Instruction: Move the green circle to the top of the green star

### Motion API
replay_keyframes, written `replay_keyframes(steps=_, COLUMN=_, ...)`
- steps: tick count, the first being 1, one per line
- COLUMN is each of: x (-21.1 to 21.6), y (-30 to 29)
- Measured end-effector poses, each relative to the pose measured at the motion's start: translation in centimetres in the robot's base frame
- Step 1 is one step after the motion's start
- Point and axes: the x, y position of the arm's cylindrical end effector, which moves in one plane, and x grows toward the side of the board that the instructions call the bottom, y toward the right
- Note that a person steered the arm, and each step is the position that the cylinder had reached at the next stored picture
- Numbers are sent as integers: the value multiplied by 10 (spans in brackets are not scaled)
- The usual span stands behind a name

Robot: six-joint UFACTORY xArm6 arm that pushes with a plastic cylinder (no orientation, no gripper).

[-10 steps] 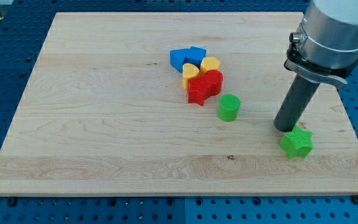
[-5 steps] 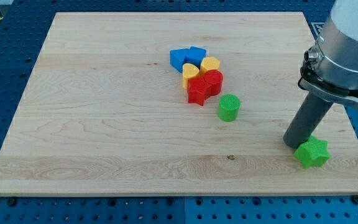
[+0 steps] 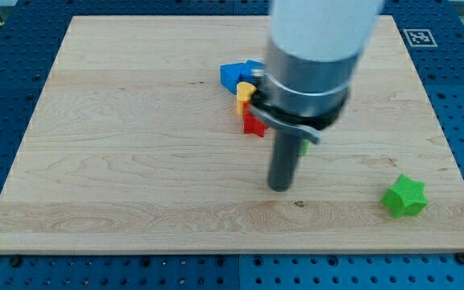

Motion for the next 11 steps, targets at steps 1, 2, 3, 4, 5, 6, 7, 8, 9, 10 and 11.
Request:
replay_keyframes(steps=1, x=-31, y=-35)
replay_keyframes(steps=2, x=-57, y=-29)
replay_keyframes(steps=3, x=-62, y=9)
replay_keyframes(steps=4, x=-62, y=9)
replay_keyframes(steps=5, x=-62, y=13)
replay_keyframes(steps=6, x=-62, y=33)
replay_keyframes(steps=7, x=-62, y=35)
replay_keyframes(steps=8, x=-62, y=38)
replay_keyframes(steps=9, x=-62, y=42)
replay_keyframes(steps=10, x=-58, y=46)
replay_keyframes(steps=11, x=-55, y=47)
